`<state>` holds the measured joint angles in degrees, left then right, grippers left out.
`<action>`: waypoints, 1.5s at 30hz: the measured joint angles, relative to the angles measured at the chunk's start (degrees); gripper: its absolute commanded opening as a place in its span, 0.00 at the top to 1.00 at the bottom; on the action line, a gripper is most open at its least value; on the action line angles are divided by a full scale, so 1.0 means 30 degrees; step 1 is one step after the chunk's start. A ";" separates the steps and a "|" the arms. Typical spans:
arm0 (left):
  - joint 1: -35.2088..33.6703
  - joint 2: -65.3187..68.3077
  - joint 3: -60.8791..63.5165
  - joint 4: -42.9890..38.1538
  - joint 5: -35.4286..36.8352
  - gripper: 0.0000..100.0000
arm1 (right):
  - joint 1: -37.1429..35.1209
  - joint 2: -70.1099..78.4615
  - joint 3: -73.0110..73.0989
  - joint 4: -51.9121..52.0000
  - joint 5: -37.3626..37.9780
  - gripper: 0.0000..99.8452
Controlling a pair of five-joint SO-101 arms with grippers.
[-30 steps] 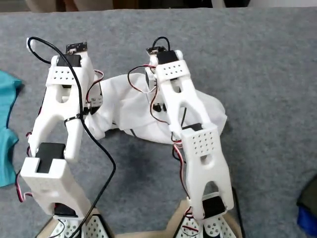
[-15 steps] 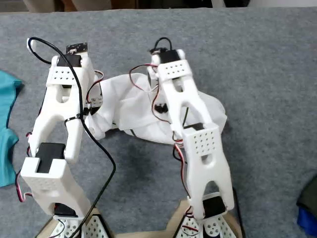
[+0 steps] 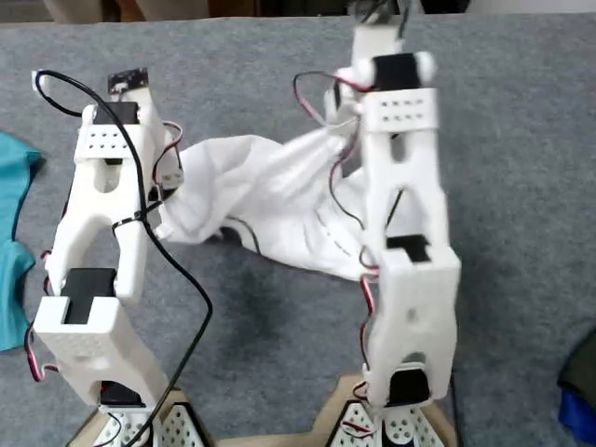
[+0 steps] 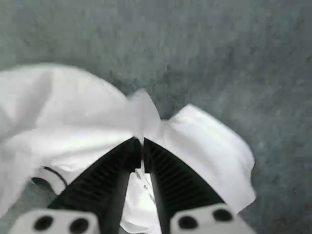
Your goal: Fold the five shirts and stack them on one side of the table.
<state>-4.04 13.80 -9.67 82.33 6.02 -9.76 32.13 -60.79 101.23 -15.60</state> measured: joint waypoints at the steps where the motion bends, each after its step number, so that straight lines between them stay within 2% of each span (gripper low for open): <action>1: 0.0000 0.0000 -0.0322 0.0000 0.0000 0.98 | 0.0059 -0.0967 -0.0381 0.0000 0.0000 1.00; 5: 0.0000 -0.0703 -0.1788 0.0000 0.0000 0.98 | 0.0234 -0.4454 -0.2022 0.0029 0.0000 1.00; 10: 0.0000 -0.3692 -0.2842 0.0000 0.0000 0.98 | 0.0234 -0.7531 -0.3223 0.0029 0.0000 1.00; 19: 0.0059 -1.2337 -0.3077 0.1260 0.0000 0.98 | 0.2637 -1.2425 -0.3341 -0.0674 -0.1172 1.00; 29: 0.0059 -2.2447 -0.3136 0.1319 0.0000 0.98 | 0.4747 -1.9077 -0.3839 -0.2784 -0.1231 1.00; 34: 0.0059 -2.5934 -0.3458 0.0967 0.0000 0.98 | 0.5744 -2.0894 -0.3839 -0.4190 -0.1231 1.00; 40: 0.0059 -2.6872 -0.2227 0.0908 0.0029 0.98 | 0.5656 -2.1158 -0.2579 -0.3810 -0.1231 0.99; 45: 0.0059 -2.6930 -0.1319 0.0908 0.0029 0.98 | 0.0908 -2.1070 0.1963 -0.0762 0.0147 0.99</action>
<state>-3.87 -66.99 -13.63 85.05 6.11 -7.03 -31.08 -54.90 98.95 -15.16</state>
